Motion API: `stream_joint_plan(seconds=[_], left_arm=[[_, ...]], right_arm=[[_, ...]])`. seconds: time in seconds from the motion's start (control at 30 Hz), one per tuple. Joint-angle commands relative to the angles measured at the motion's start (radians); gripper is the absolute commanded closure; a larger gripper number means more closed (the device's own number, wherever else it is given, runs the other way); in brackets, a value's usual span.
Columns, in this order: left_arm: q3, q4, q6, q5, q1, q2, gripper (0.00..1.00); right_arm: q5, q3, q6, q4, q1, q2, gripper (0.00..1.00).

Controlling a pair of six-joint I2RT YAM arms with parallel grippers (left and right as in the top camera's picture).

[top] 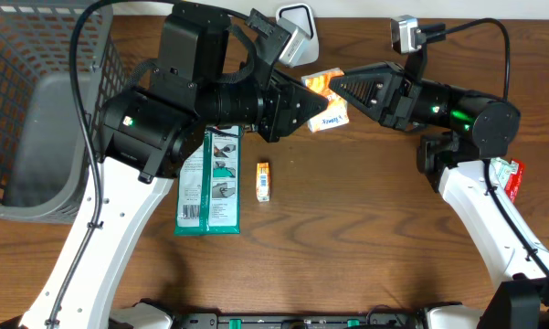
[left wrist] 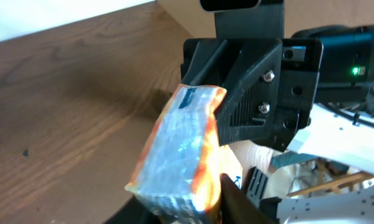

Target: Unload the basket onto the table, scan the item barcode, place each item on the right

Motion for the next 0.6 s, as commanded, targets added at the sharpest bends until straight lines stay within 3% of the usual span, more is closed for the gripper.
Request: stream_joint_plan(seconds=[0.0, 0.1, 0.13, 0.17, 0.2, 0.27, 0.43, 0.57], left_arm=[[-0.009, 0.0, 0.006, 0.034, -0.007, 0.005, 0.76], [-0.009, 0.0, 0.007, 0.034, -0.007, 0.005, 0.8], [-0.009, 0.0, 0.007, 0.033, -0.007, 0.005, 0.8], [-0.009, 0.0, 0.007, 0.033, -0.007, 0.005, 0.8], [-0.009, 0.0, 0.007, 0.033, -0.007, 0.005, 0.81], [-0.009, -0.002, 0.006, 0.033, -0.007, 0.005, 0.81], [-0.009, -0.013, 0.003, 0.006, -0.007, 0.006, 0.9], [-0.009, -0.055, -0.047, -0.133, -0.007, 0.006, 0.93]], right_arm=[[0.066, 0.006, -0.023, 0.002, 0.006, -0.014, 0.99], [0.071, 0.006, -0.066, 0.002, 0.003, -0.014, 0.89], [0.074, 0.006, -0.088, -0.002, 0.001, -0.014, 0.8], [0.078, 0.006, -0.105, -0.013, -0.003, -0.014, 0.59], [0.079, 0.006, -0.117, -0.027, -0.008, -0.014, 0.46], [0.085, 0.006, -0.137, -0.057, -0.019, -0.014, 0.3], [0.076, 0.006, -0.248, -0.192, -0.069, -0.014, 0.22], [0.022, 0.006, -0.394, -0.412, -0.091, -0.014, 0.21]])
